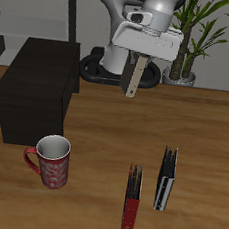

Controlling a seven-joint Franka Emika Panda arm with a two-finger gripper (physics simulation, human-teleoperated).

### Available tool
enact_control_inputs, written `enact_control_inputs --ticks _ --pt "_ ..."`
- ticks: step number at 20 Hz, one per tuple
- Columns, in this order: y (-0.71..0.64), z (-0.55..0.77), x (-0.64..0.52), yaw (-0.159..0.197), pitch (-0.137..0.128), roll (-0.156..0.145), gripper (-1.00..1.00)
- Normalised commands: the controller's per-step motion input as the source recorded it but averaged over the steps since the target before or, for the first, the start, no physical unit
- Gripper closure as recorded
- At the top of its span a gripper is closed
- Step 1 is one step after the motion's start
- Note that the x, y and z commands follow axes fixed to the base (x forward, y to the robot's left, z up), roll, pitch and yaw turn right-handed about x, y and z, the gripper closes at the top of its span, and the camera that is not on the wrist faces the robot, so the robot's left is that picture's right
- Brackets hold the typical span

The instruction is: Place the yellow book flat on top of the shelf

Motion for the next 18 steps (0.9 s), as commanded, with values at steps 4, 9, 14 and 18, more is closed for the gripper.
enact_control_inputs --ticks 4,9,14,18 --pt "-0.30 0.37 -0.03 0.013 -0.047 -0.127 1.00" --pt "-0.37 0.34 -0.05 -0.013 -0.041 -0.154 1.00" --pt "-0.39 0.32 -0.06 -0.009 -0.036 -0.119 1.00" --pt "-0.34 0.26 0.00 0.008 -0.050 -0.083 1.00"
